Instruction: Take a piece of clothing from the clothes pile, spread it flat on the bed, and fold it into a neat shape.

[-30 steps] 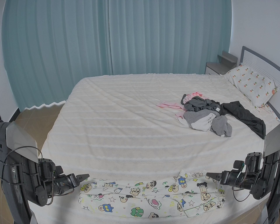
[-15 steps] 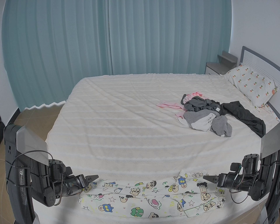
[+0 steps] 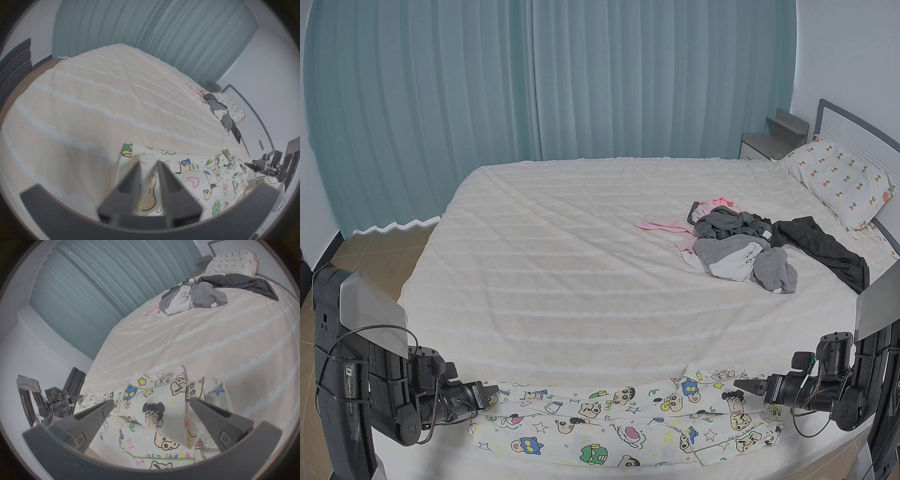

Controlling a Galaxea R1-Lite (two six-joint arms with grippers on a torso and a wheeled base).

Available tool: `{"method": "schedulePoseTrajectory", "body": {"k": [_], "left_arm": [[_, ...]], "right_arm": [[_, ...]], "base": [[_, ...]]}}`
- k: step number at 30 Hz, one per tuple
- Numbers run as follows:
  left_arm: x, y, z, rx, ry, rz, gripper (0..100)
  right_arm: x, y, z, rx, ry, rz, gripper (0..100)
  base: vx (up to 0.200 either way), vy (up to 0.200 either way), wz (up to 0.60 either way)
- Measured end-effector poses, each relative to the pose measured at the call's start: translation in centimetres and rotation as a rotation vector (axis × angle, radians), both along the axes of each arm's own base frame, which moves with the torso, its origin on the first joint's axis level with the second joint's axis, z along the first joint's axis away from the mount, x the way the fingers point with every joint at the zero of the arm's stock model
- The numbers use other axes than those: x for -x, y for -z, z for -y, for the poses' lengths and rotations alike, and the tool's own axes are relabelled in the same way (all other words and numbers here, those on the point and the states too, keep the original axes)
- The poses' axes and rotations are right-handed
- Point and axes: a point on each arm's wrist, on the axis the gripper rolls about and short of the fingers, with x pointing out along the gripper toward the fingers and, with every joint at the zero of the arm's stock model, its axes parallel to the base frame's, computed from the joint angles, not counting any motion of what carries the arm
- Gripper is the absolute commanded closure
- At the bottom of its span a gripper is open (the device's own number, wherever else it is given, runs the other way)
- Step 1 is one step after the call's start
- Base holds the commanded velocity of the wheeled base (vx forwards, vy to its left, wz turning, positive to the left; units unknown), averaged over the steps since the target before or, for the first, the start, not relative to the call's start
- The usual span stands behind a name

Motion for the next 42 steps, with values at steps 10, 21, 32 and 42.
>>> {"method": "schedulePoseTrajectory", "body": {"k": [10, 21, 32, 42], "left_arm": [[-0.7, -0.3, -0.9, -0.041, 0.000, 0.057, 100], [-3.4, -1.9, -0.4, -0.025, 0.016, 0.201, 100], [-6.2, -3.4, 0.6, -0.009, 0.037, 0.335, 100], [-7.3, -3.9, 0.8, 0.010, 0.018, 0.378, 100]], "right_arm": [[0.0, 0.0, 0.0, 0.002, 0.001, 0.001, 0], [0.0, 0.0, -0.1, 0.002, -0.004, -0.001, 0], [0.0, 0.2, -0.2, 0.003, -0.009, -0.007, 0], [0.1, 0.2, -0.3, 0.003, -0.011, -0.010, 0]], "base": [[0.000, 0.000, 0.00], [0.000, 0.000, 0.00], [0.000, 0.000, 0.00], [0.000, 0.000, 0.00]]}}
